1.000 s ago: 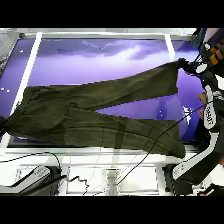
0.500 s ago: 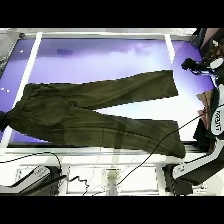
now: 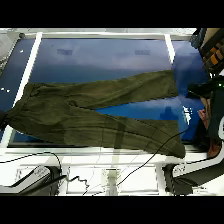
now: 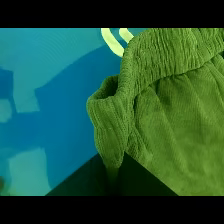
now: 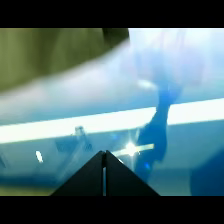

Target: Fold the clothes and pants, and hang the long-sleeved shirts on hangers.

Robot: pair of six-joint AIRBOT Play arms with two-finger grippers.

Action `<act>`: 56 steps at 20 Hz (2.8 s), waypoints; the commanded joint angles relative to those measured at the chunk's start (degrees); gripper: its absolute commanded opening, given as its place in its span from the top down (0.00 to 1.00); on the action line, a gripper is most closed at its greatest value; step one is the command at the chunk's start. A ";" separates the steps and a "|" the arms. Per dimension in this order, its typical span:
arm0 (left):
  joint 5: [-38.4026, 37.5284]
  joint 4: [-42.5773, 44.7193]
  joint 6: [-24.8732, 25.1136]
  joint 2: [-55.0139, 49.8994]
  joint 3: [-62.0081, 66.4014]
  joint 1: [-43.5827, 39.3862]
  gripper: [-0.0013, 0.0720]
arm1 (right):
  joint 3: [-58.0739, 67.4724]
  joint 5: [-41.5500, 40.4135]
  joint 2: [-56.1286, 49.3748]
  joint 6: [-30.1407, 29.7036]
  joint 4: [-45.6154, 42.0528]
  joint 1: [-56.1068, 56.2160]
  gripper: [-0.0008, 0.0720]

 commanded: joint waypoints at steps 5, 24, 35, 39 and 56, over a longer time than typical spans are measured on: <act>1.75 -0.13 5.11 -0.02 -0.02 0.00 0.92 | -31.50 3.82 19.69 -17.79 2.95 -9.68 0.65; 1.38 -0.13 5.07 -0.02 -0.04 0.02 0.92 | -36.81 -30.73 14.27 -15.93 9.29 1.95 0.97; -1.11 0.11 3.15 0.02 -2.45 0.02 0.92 | -28.61 -56.89 9.62 -8.90 15.67 8.22 0.96; -1.03 0.55 3.63 0.02 -5.33 0.02 0.92 | -28.59 -63.91 7.56 -0.11 15.56 8.98 0.89; -1.01 0.48 3.61 0.02 -5.99 0.02 0.92 | -40.63 -19.19 19.61 -15.23 9.09 -15.52 0.83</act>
